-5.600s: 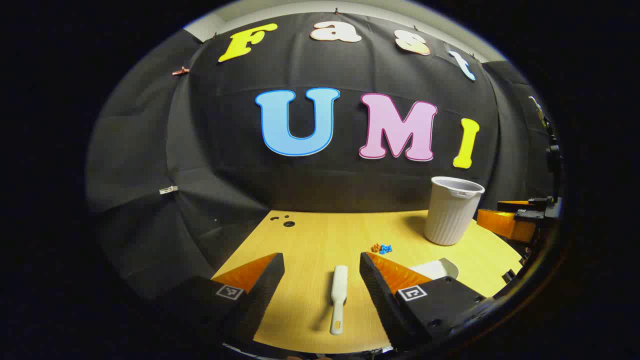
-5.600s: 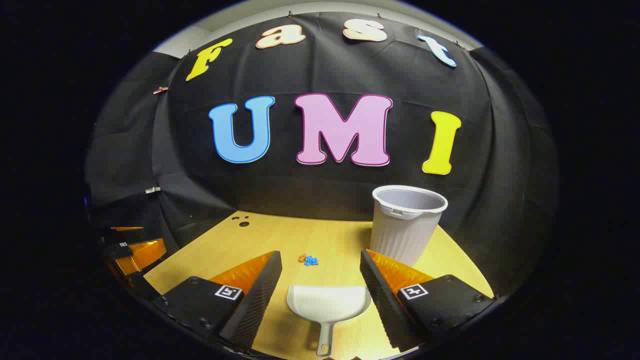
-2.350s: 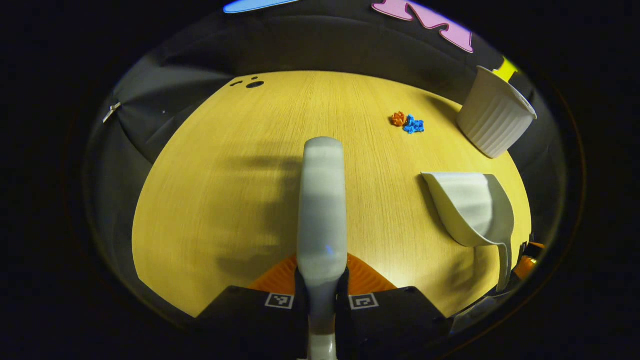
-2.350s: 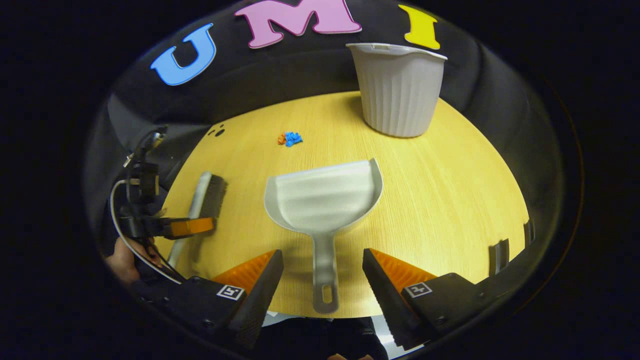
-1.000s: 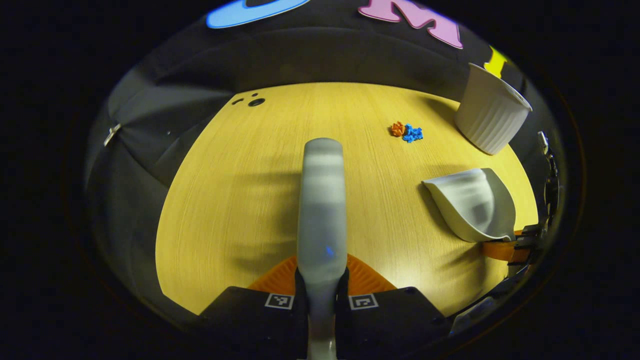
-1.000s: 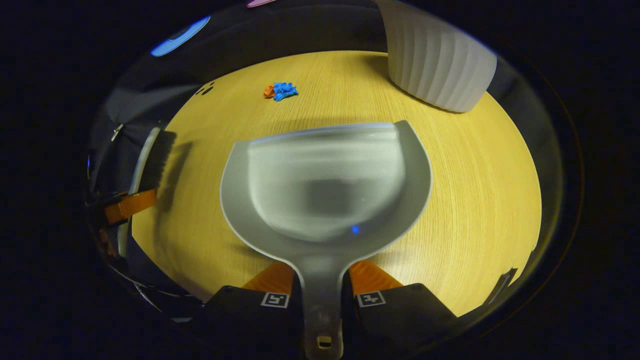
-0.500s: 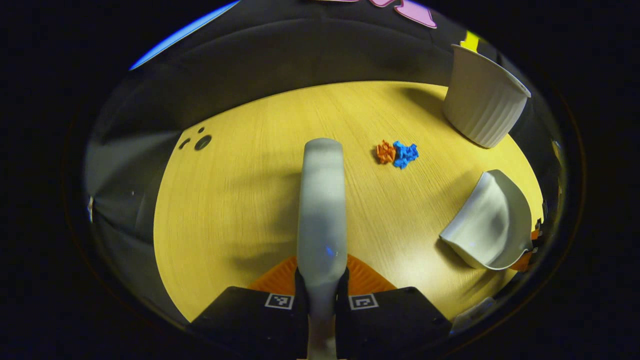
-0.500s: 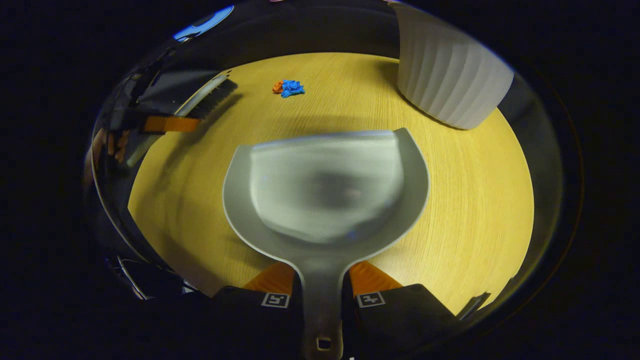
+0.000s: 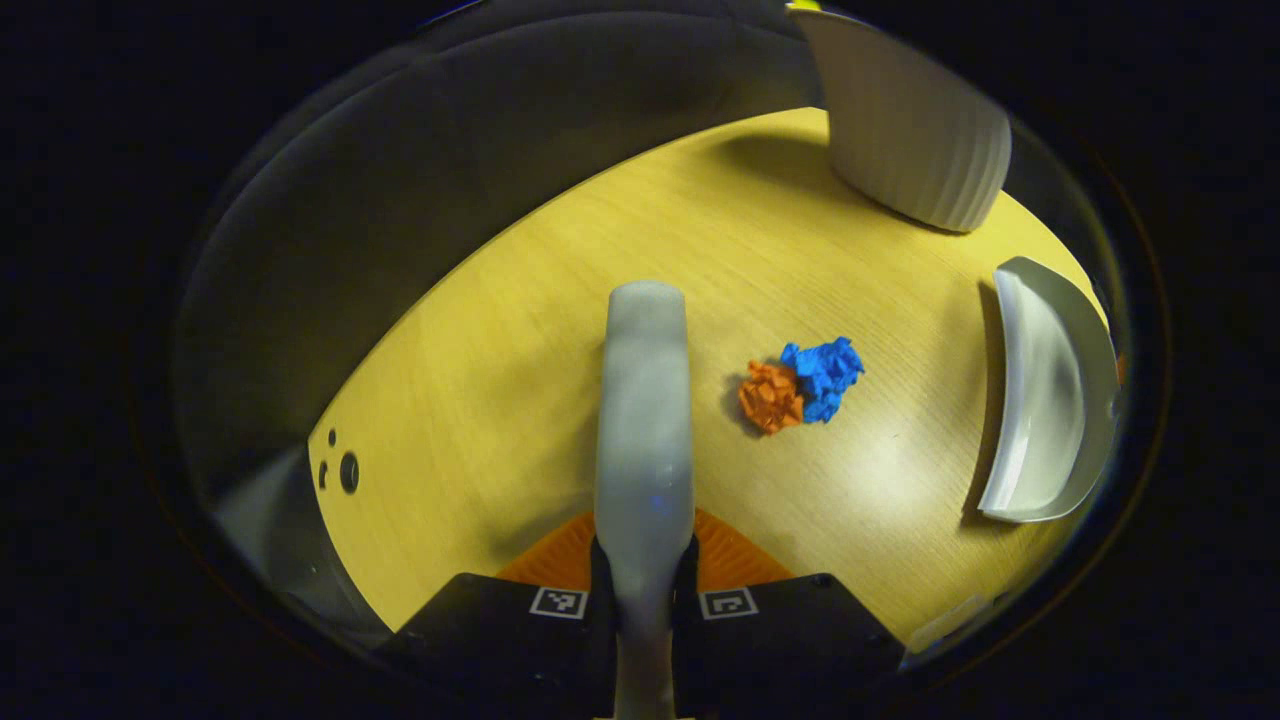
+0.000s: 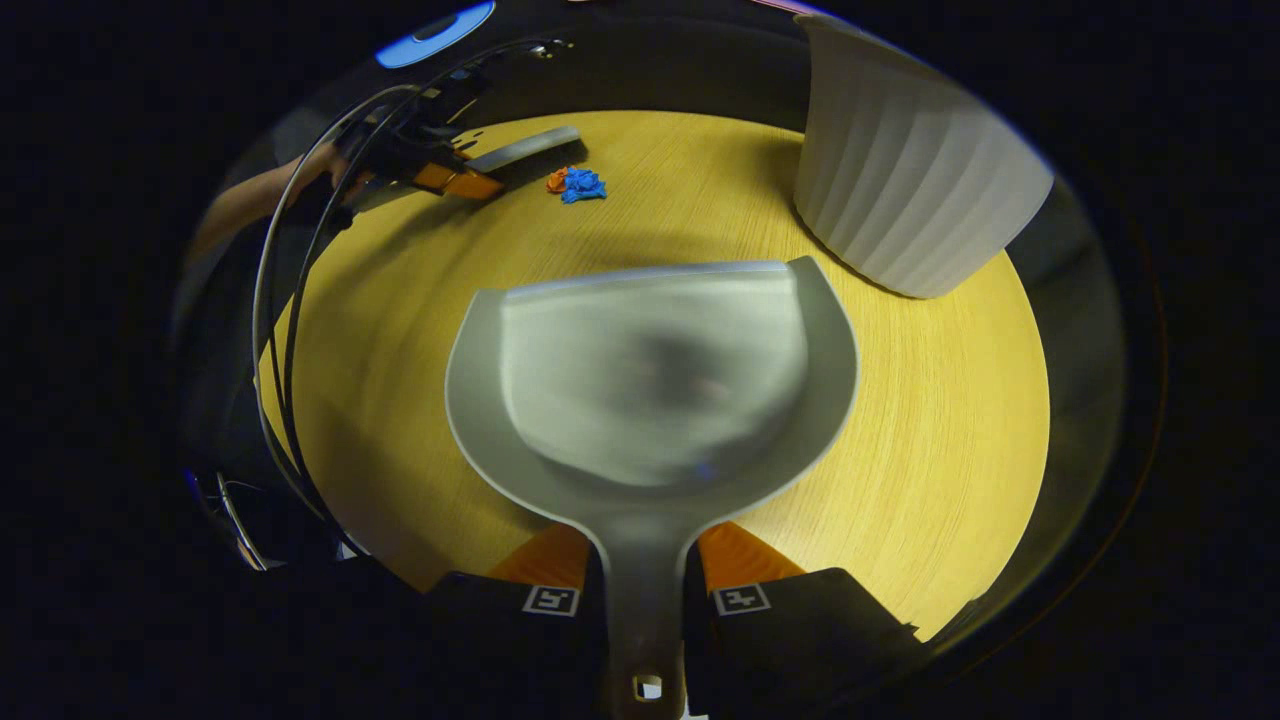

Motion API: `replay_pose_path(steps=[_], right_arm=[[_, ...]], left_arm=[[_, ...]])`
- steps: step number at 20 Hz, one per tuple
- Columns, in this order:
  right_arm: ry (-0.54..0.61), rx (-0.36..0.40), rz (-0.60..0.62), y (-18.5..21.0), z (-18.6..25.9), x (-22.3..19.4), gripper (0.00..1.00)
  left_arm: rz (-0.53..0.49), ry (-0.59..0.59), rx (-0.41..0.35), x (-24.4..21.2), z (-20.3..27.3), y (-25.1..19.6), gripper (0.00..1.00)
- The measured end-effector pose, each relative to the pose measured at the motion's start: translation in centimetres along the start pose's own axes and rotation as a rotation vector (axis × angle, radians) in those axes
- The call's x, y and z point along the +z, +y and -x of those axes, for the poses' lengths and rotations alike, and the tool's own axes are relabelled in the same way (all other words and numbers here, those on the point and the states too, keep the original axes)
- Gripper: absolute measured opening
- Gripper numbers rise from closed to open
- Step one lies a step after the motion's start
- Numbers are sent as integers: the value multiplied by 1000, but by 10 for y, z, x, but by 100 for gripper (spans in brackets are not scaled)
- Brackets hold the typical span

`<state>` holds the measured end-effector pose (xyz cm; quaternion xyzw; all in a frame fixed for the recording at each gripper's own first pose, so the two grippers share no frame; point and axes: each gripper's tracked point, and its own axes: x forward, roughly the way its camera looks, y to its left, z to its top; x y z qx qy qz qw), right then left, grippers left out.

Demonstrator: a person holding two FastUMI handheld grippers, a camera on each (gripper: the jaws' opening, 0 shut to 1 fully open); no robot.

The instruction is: Pick up the small broom and dustpan from the desktop, sweep the trash into the dustpan with the broom, and then empty the trash into the garbage bin.

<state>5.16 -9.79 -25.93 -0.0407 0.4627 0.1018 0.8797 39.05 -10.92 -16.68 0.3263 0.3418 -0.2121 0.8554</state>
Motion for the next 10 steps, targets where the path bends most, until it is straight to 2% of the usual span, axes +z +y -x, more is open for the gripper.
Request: replay_pose_path(steps=[6,8,10], right_arm=[[11,6,52,-1,3,-5,34],[16,17,62,-2,3,-6,34],[19,17,74,-4,5,-8,34]], left_arm=[[-126,-17,-164,23,-1,-49,27],[-184,-9,-189,23,0,-65,28],[-210,-5,-254,22,6,-93,26]])
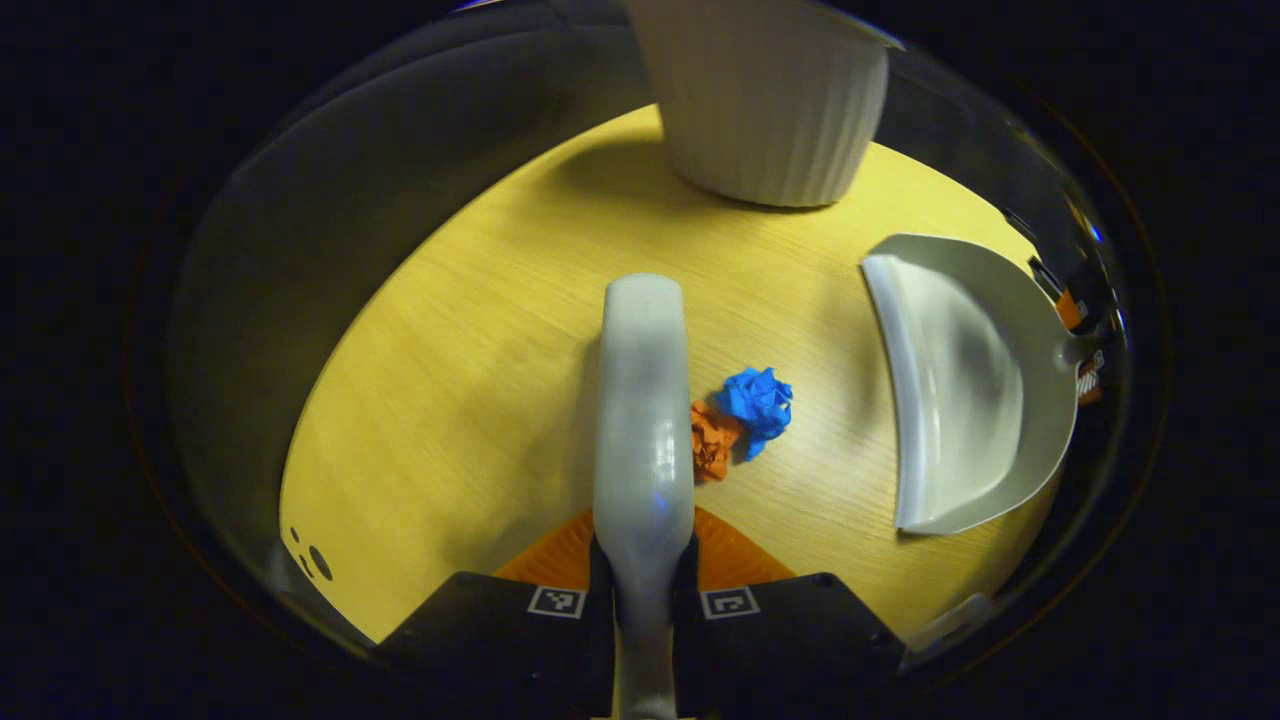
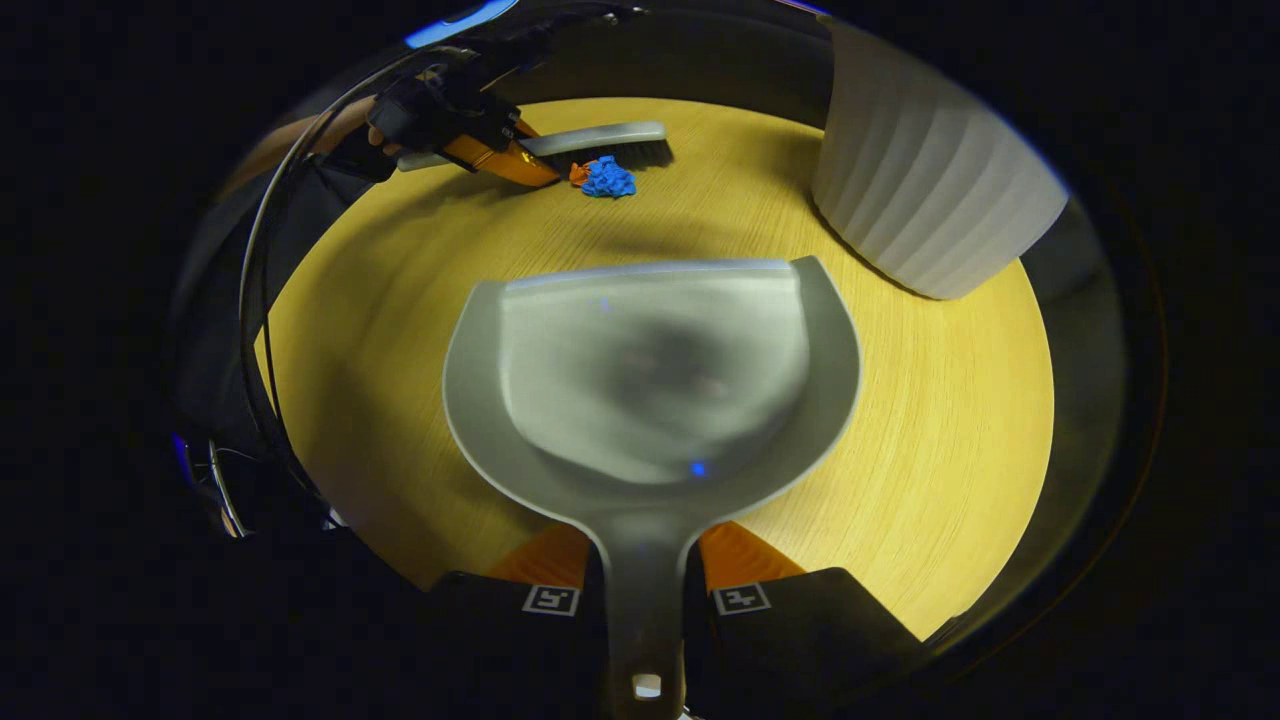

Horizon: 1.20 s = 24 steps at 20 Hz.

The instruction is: Pick up the small broom and dustpan from the desktop, sweep the trash into the dustpan with the broom, and then empty the trash into the garbage bin.

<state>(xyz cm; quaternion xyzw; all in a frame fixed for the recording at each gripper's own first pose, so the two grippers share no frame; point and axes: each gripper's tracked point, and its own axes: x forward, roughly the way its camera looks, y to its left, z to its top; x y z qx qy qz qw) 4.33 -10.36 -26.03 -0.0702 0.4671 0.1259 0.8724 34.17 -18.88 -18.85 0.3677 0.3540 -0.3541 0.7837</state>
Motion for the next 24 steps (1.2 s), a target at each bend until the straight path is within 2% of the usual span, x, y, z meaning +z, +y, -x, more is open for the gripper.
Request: replay_pose_path(steps=[1,2,5,10,11,12,15,24], right_arm=[[1,3,1,0,-1,0,34],[3,8,-1,-1,-3,-2,34],[7,9,-2,-2,-4,-3,34],[15,10,19,-3,-4,-5,34],[14,9,18,-5,-3,-4,29],[11,9,13,-6,-3,-3,34],[-3,4,-10,-7,-1,6,34],[-37,-5,-35,-5,23,22,34]], left_arm=[[9,0,-54,3,2,-19,28],[21,4,-111,3,4,-39,25],[53,16,-228,6,20,-88,27],[62,44,-371,-1,27,-136,28],[74,51,-400,-3,33,-145,28],[89,52,-419,-5,36,-151,26],[144,36,-405,-10,41,-162,28],[348,-115,-183,-26,69,-143,27]])
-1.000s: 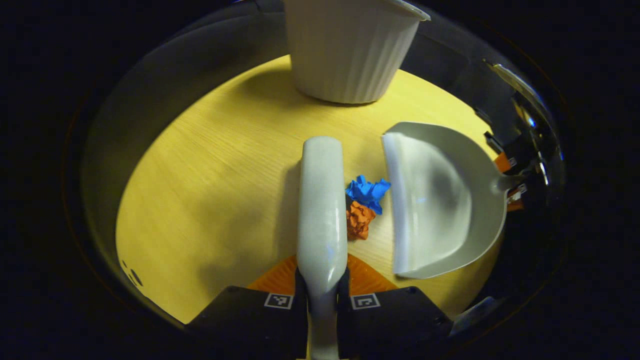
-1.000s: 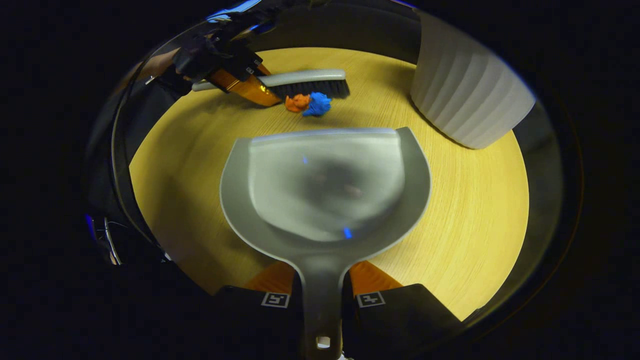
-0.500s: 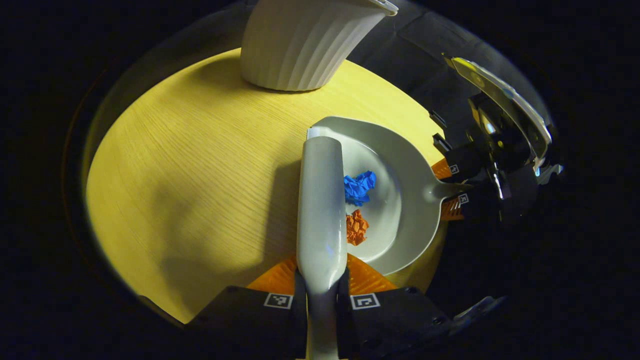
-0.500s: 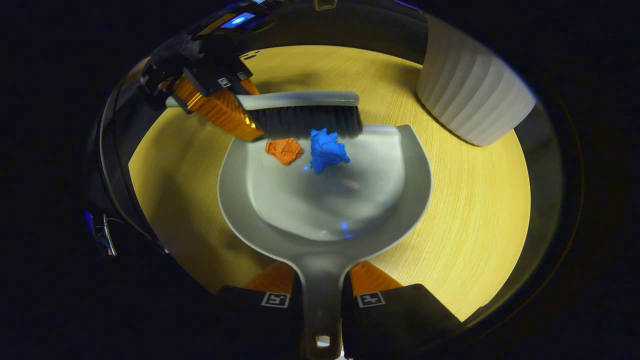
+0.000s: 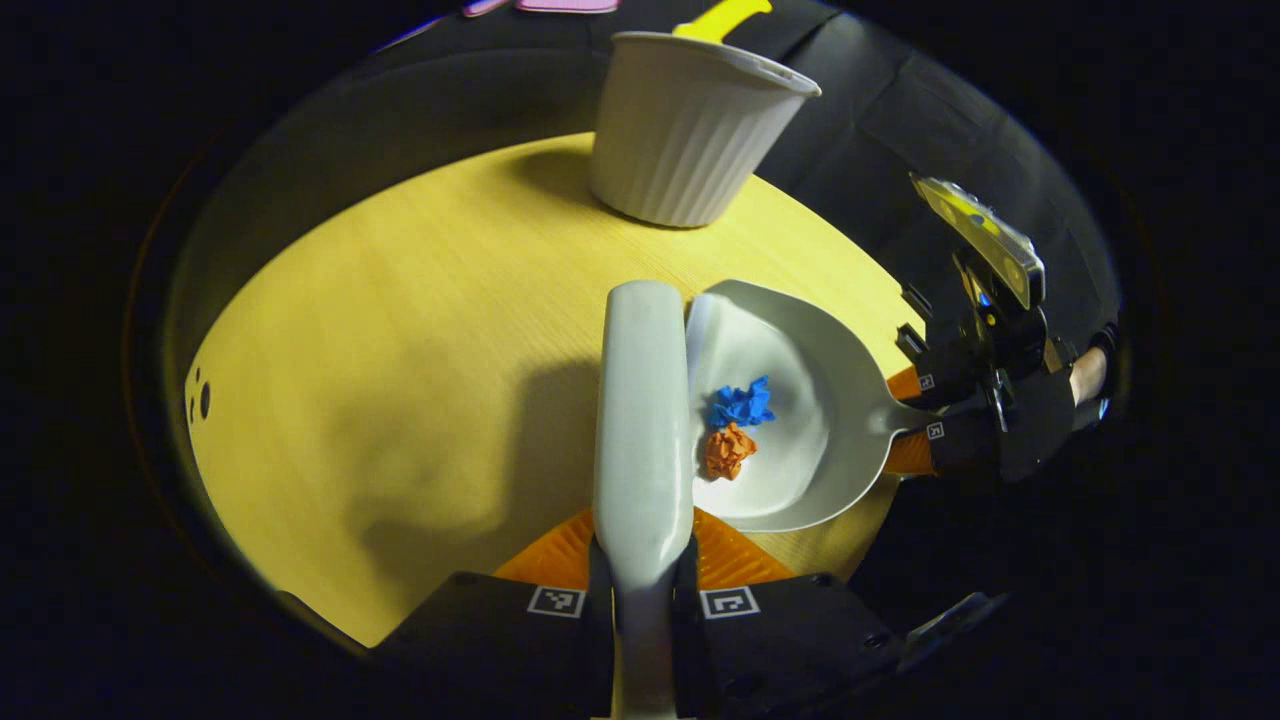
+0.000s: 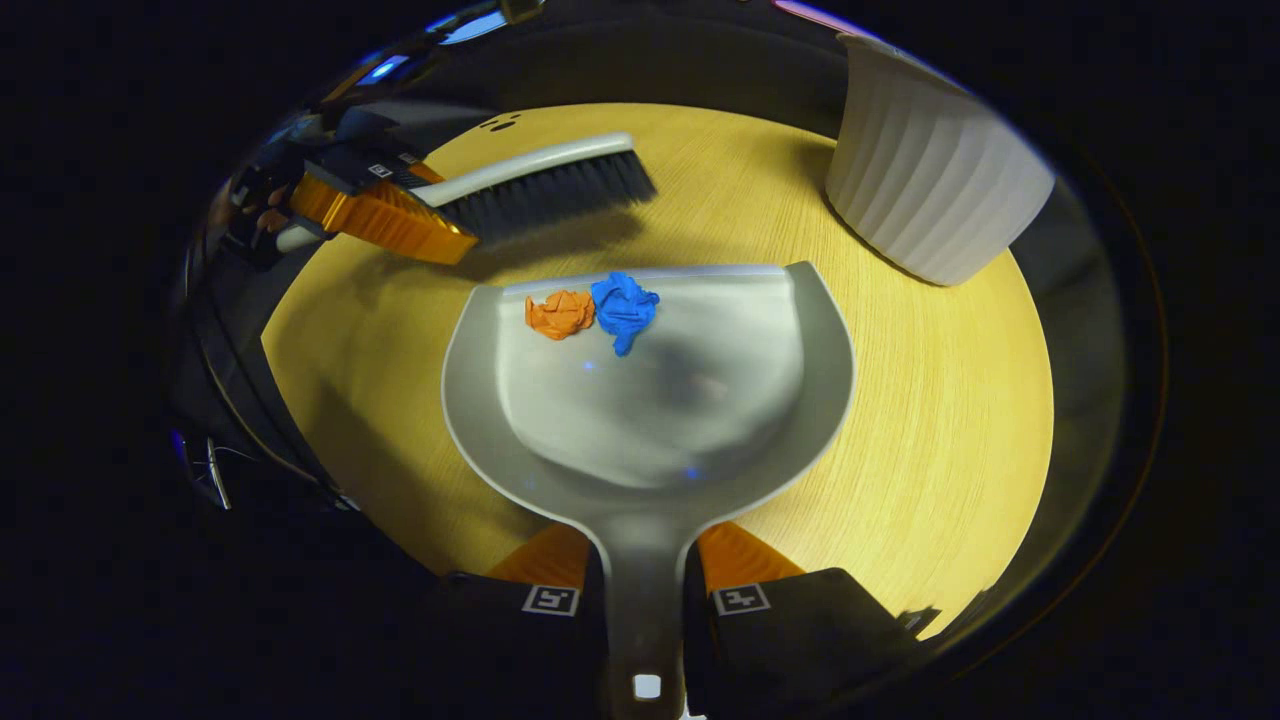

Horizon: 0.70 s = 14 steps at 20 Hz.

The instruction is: Pick up the small broom and dustpan from the desktop, sweep the trash into the dustpan with the broom, and then empty the trash into the garbage bin.

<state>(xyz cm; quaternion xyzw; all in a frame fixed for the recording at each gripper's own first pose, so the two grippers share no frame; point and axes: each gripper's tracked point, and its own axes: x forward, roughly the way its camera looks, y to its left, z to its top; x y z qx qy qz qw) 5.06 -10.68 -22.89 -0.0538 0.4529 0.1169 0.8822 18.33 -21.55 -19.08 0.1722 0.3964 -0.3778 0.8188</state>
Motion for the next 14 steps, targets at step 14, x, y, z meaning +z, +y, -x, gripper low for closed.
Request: replay_pose_path(steps=[14], right_arm=[[-81,-184,-142,15,-10,-7,34]], left_arm=[[278,-53,193,-144,8,24,28]])
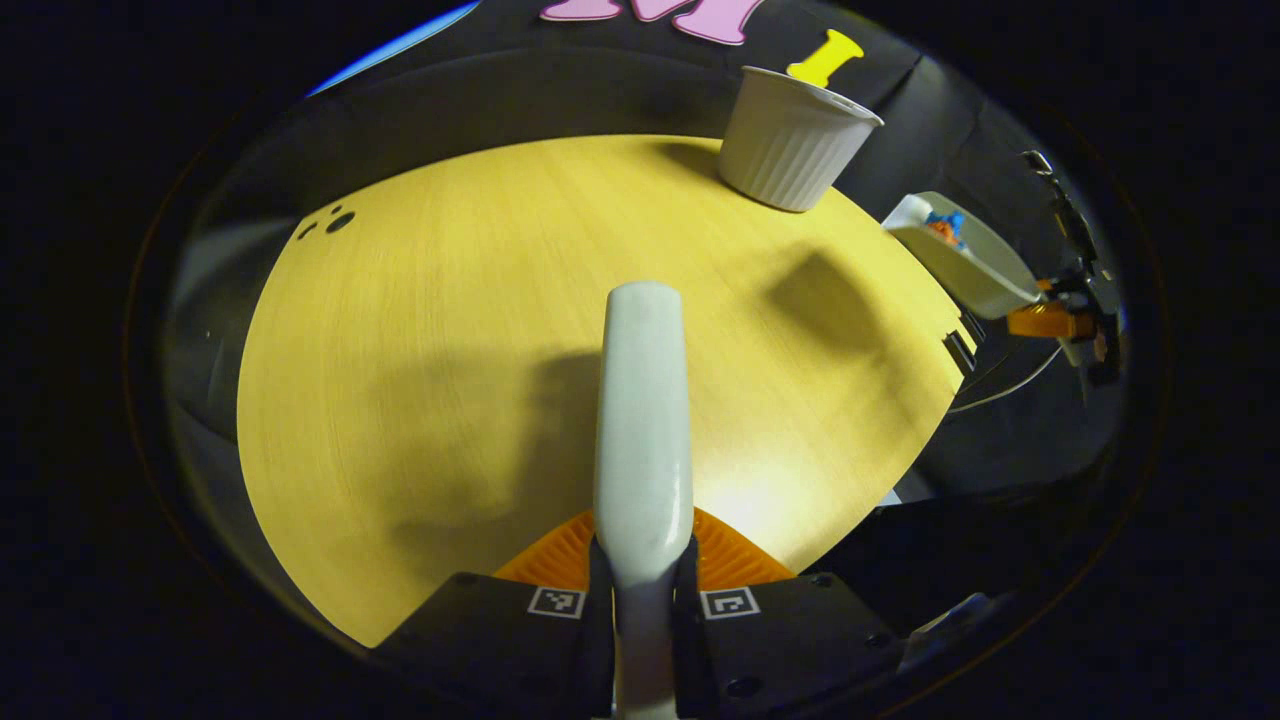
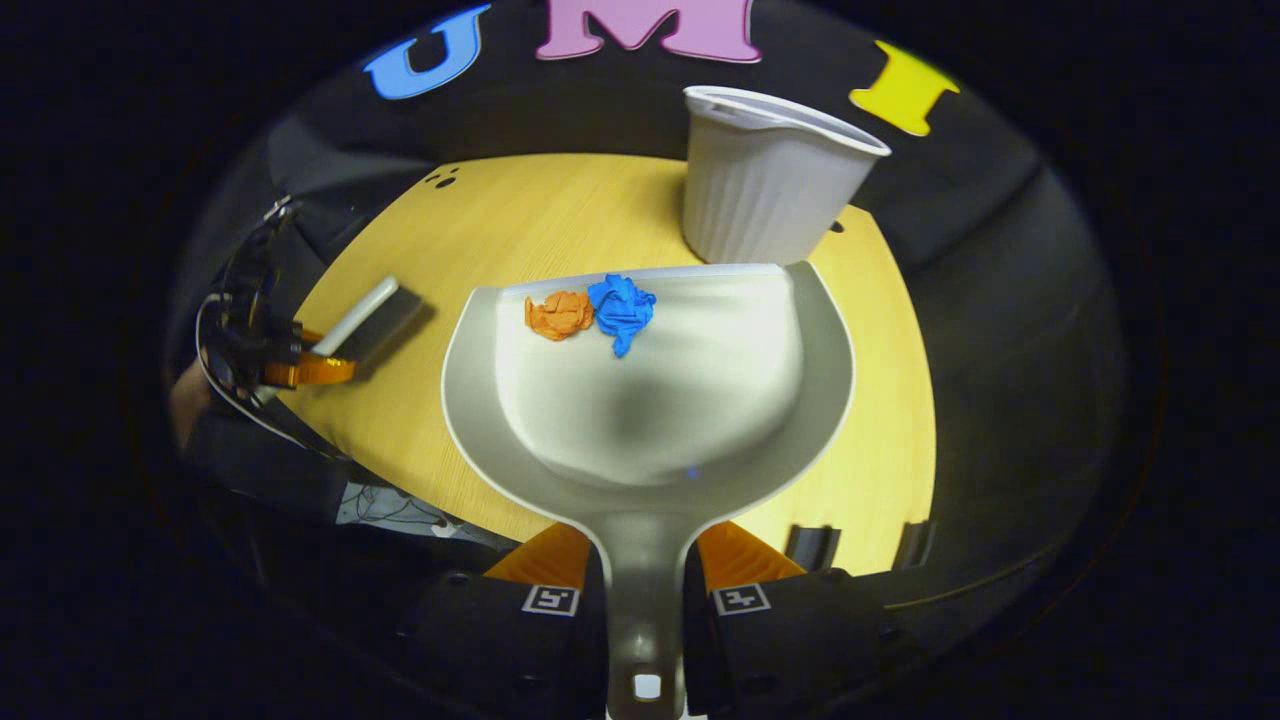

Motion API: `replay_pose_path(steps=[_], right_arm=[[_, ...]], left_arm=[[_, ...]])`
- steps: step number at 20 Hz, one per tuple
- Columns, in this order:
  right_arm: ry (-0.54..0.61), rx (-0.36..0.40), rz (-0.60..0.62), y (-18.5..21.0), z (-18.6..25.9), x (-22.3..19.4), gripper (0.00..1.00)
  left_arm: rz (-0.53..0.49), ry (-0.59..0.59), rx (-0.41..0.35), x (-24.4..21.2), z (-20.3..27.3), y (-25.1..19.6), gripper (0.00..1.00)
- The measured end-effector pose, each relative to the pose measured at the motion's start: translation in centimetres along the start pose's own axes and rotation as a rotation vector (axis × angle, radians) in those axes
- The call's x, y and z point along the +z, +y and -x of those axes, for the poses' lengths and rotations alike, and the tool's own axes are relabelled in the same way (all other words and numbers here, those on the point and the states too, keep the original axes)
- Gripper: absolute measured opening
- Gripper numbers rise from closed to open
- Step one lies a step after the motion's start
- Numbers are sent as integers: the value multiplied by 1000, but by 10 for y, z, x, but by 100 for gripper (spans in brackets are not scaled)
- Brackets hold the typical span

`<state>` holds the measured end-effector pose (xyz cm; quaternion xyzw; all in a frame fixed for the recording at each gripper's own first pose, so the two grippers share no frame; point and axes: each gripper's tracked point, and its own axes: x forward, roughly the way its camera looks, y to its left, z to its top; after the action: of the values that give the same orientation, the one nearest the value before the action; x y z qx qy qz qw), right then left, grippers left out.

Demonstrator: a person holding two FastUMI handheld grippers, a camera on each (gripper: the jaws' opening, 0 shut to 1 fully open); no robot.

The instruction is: Pick up the small broom and dustpan from the desktop, sweep the trash into the dustpan with the broom, and then empty the trash into the garbage bin.

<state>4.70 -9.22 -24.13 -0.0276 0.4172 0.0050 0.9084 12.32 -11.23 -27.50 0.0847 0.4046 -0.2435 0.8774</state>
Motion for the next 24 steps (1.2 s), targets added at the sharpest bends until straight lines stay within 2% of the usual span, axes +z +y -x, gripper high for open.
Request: replay_pose_path(steps=[6,9,11,13,16,19,20,21,24], right_arm=[[-91,-97,-76,16,-12,0,34],[-126,-76,-150,25,-19,4,33],[-146,-79,-173,27,-20,3,33],[-166,-88,-179,27,-21,5,33],[-210,-123,-183,24,-27,7,33],[-239,-162,-184,22,-31,8,33],[-234,-171,-182,22,-29,8,29],[-231,-179,-177,21,-27,9,33],[-229,-221,-157,16,-21,7,33]], left_arm=[[78,-44,32,-8,12,11,28],[146,-64,30,-14,21,18,26],[155,-62,47,-22,26,21,28],[168,-64,65,-30,33,29,26],[251,-71,37,-38,38,23,28],[280,-82,49,-40,39,24,28],[292,-85,51,-39,40,24,28],[308,-93,45,-34,42,23,28],[334,-128,44,-19,47,25,27]])
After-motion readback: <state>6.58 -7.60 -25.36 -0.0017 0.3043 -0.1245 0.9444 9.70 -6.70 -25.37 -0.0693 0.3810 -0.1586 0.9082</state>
